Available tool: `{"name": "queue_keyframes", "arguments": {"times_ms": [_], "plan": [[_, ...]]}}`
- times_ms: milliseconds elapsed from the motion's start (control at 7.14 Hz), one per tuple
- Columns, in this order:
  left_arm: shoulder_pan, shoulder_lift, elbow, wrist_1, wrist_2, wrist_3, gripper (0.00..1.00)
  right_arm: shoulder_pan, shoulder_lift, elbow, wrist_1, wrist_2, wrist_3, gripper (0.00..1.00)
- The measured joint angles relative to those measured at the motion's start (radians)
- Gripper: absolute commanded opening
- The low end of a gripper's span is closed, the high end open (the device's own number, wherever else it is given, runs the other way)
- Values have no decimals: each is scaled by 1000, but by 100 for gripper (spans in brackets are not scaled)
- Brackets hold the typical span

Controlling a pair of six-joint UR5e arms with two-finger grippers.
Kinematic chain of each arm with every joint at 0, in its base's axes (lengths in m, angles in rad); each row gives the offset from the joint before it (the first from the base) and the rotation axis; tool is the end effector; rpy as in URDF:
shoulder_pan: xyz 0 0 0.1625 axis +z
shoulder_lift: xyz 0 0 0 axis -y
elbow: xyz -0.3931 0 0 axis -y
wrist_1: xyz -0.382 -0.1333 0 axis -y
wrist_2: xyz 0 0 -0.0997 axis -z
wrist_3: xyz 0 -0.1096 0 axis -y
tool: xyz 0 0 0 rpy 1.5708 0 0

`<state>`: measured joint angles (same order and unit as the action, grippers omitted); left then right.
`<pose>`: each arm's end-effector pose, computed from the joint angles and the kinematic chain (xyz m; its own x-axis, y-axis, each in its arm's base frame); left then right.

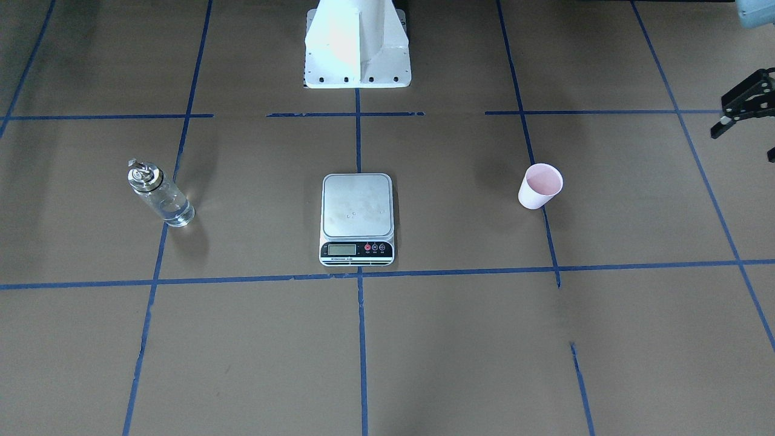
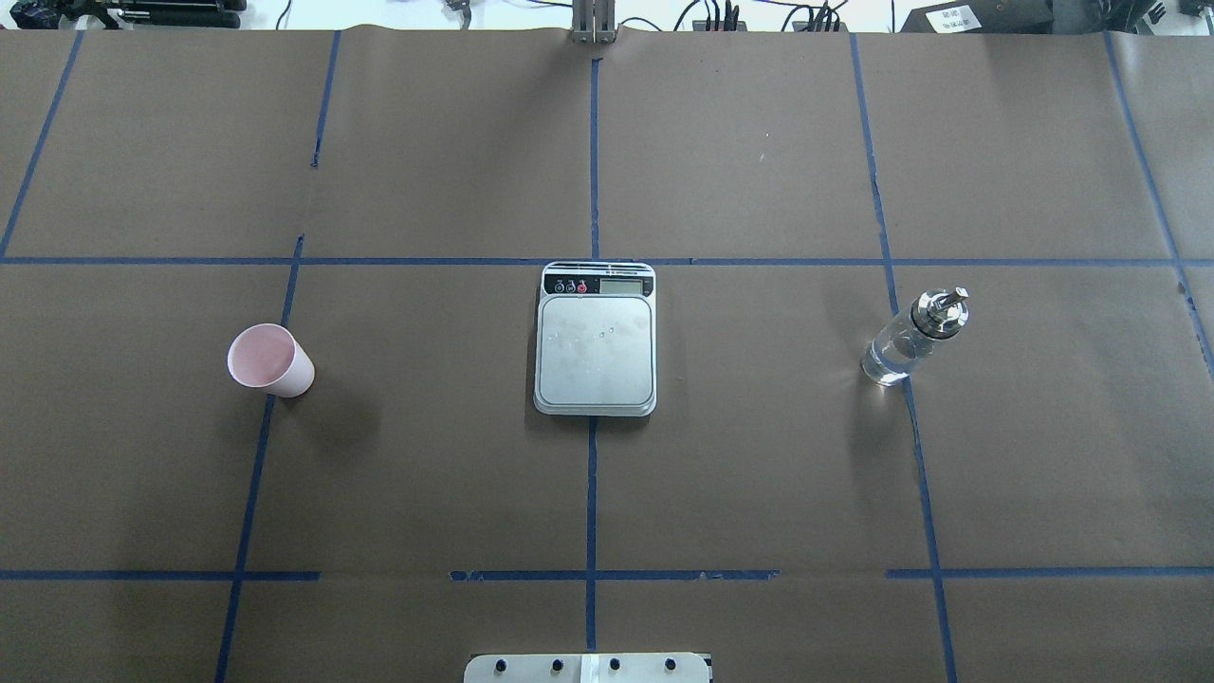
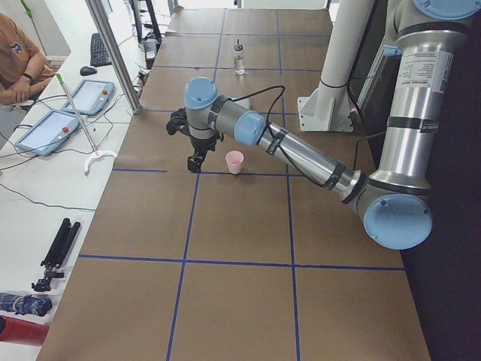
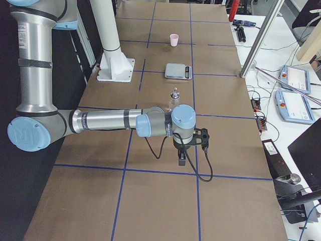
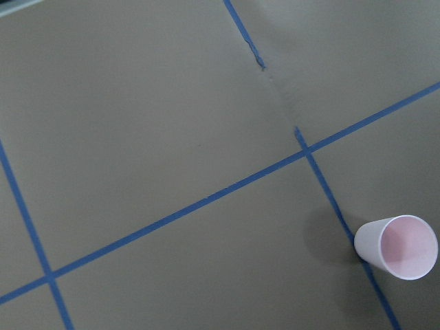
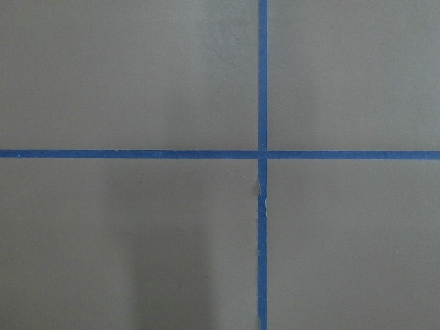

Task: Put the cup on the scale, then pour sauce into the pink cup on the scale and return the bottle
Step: 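Move the left gripper down toward the pink paper cup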

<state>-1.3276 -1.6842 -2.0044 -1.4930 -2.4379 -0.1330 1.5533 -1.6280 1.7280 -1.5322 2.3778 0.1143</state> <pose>0.0701 -0.4892 0.3726 0.5686 0.3713 -0.7340 -0.1406 0.9231 0.3580 0.0460 -0.4677 0.5781 0.6873 0.0018 0.7264 -0.0615 0.9966 0.0557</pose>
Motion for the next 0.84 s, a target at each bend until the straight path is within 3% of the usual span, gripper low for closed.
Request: {"name": "queue_keyframes", "arguments": {"times_ms": [420,840], "plan": [[212,-33,-80,-37,164,-472,100,-1,-9,-8,3,9,0,100],[341,-20,-35,-166,303,-690,100,-1,-10,-11,3,16,2,100]]}}
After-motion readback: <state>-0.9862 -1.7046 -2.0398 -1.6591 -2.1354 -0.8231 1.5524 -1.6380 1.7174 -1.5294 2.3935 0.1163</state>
